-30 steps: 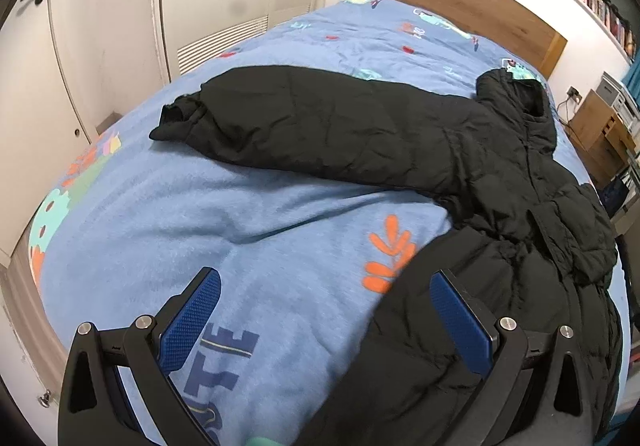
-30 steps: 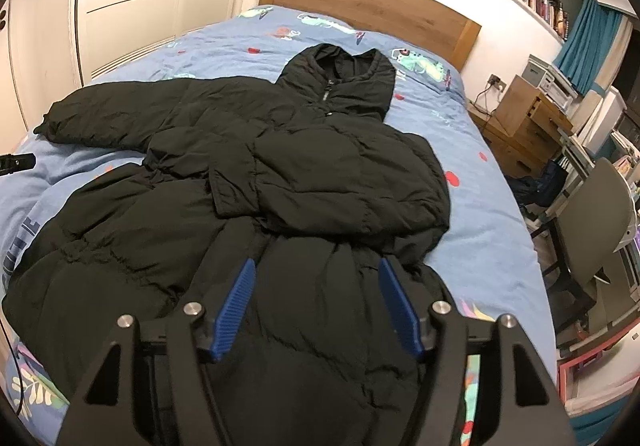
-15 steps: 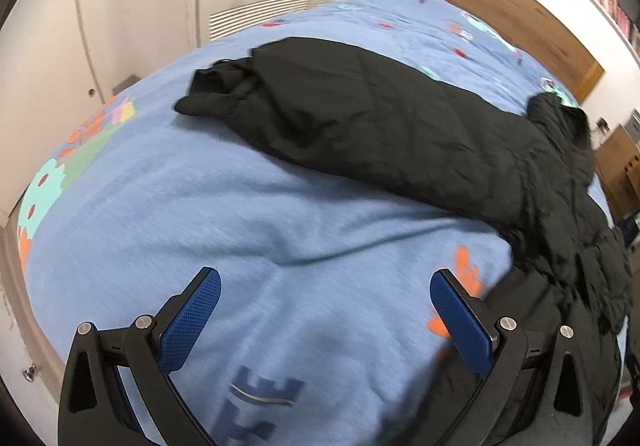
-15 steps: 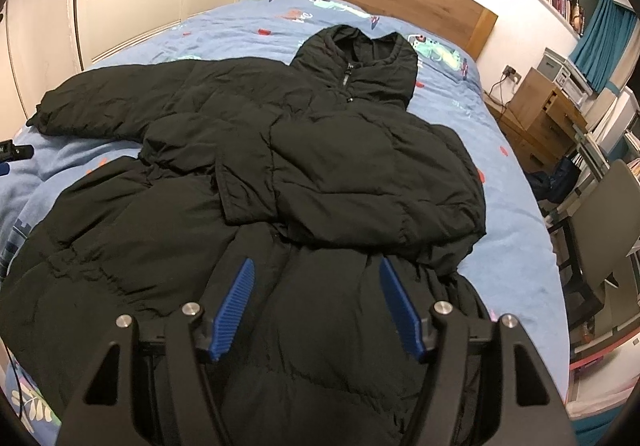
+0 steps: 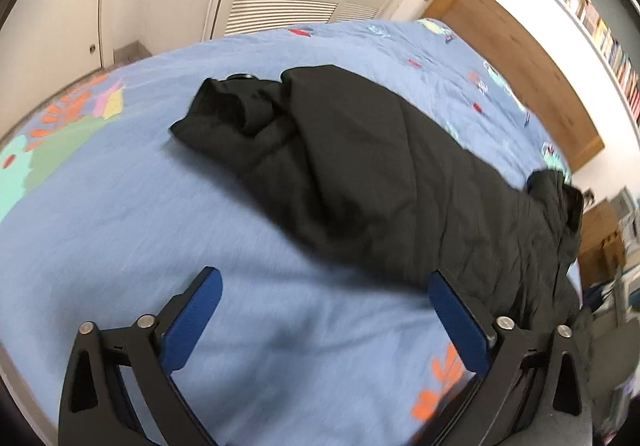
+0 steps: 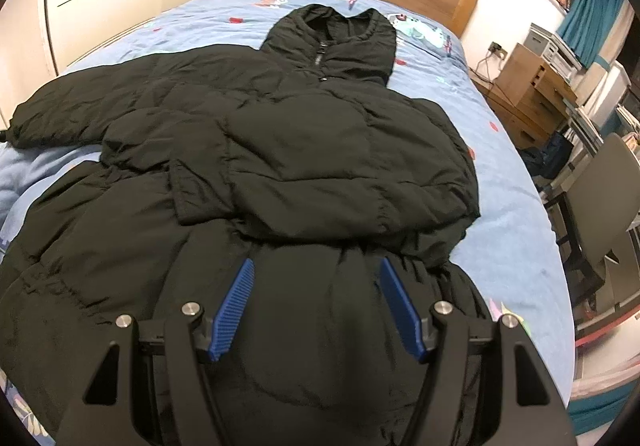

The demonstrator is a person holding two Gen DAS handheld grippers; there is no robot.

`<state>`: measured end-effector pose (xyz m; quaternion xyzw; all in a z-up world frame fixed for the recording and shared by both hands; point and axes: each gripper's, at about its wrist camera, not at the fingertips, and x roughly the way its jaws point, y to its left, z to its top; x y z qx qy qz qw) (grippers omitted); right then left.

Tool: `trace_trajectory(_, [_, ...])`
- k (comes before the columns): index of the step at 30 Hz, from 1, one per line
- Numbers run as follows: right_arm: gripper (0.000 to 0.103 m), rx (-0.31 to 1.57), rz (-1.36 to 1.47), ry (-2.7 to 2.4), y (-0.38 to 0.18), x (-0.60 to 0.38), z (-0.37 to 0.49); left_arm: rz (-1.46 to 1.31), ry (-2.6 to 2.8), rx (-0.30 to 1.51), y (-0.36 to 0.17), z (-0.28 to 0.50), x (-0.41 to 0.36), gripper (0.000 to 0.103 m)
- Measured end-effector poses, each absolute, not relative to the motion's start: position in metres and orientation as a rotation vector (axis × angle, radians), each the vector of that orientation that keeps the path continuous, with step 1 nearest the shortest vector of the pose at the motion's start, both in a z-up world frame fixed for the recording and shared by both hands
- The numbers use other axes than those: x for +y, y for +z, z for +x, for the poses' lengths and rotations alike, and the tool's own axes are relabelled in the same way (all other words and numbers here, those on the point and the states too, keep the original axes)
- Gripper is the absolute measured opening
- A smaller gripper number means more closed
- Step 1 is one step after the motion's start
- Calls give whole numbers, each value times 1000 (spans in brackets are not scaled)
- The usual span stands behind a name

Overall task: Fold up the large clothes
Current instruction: 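Grasp the other sleeve cuff with the left gripper, then lift the sleeve across the coat body and open the left gripper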

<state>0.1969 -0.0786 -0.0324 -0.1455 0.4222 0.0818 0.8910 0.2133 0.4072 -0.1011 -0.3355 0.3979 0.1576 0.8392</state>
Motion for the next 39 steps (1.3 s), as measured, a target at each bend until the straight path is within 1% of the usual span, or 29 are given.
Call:
trace_trajectory(2, [64, 878, -297, 156, -32, -84, 199, -757, 326, 844, -106, 224, 416, 87])
trace_trajectory(3, [64, 879, -292, 147, -32, -88, 200, -785, 327, 846, -110, 229, 420, 81])
trace_trajectory(8, [64, 869, -282, 114, -27, -105, 201, -901, 349, 828, -123, 241, 441, 78])
trace_trajectory(9, [64, 868, -279, 108, -26, -108, 201, -919, 351, 821, -124, 243, 444, 74])
trace_trajectory(10, [64, 867, -276, 102, -25, -110, 200, -934, 351, 815, -125, 244, 447, 62])
trace_trajectory(11, [64, 865, -271, 94, -24, -115, 200, -948, 354, 808, -124, 244, 450, 54])
trace_trajectory(12, [64, 864, -269, 90, -23, -117, 200, -956, 355, 803, -124, 244, 451, 38])
trace_trajectory(13, [64, 861, -263, 84, -21, -121, 199, -965, 355, 798, -123, 244, 453, 29])
trace_trajectory(14, [64, 860, -262, 80, -21, -122, 199, -977, 355, 793, -122, 243, 455, 26])
trace_trajectory(16, [64, 858, -256, 74, -18, -127, 196, -973, 354, 789, -119, 243, 454, 16])
trace_trajectory(19, [64, 852, -250, 69, -15, -132, 193, -933, 347, 782, -109, 242, 449, 12])
trace_trajectory(24, [64, 839, -236, 60, -7, -143, 184, -893, 331, 763, -92, 239, 444, 9])
trace_trajectory(30, [64, 812, -209, 52, 6, -157, 174, -804, 298, 744, -56, 241, 423, 8])
trace_trajectory(39, [64, 775, -153, 38, 21, -183, 156, -622, 222, 696, 17, 233, 371, 8])
